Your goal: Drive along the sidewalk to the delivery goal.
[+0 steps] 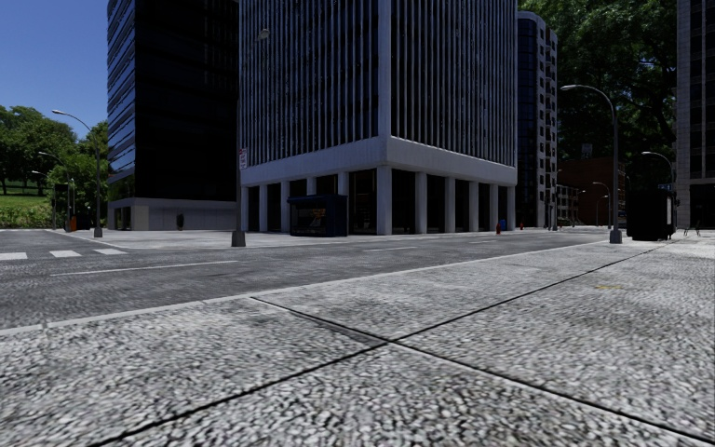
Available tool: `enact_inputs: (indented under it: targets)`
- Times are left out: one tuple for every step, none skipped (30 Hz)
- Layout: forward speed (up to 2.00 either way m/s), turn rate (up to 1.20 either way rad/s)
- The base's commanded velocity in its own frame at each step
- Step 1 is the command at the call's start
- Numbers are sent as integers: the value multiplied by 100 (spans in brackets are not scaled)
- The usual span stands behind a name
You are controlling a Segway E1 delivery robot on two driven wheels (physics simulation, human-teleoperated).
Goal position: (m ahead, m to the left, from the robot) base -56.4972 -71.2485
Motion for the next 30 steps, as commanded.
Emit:
enact_inputs:
  targets:
    - [0,0]
    - [0,0]
    - [0,0]
    - [0,0]
    - [0,0]
    - [0,0]
    - [0,0]
    - [0,0]
    - [0,0]
    - [0,0]
    - [0,0]
    - [0,0]
    - [117,0]
    - [117,0]
    - [200,-10]
    - [200,-27]
    - [200,-35]
    - [200,-38]
    - [200,-38]
    - [200,-43]
    - [200,-57]
    - [200,-63]
    - [200,-65]
    - [200,-65]
    - [200,-65]
    - [200,-65]
    - [200,-65]
    - [200,-65]
    - [200,-65]
    - [200,-65]
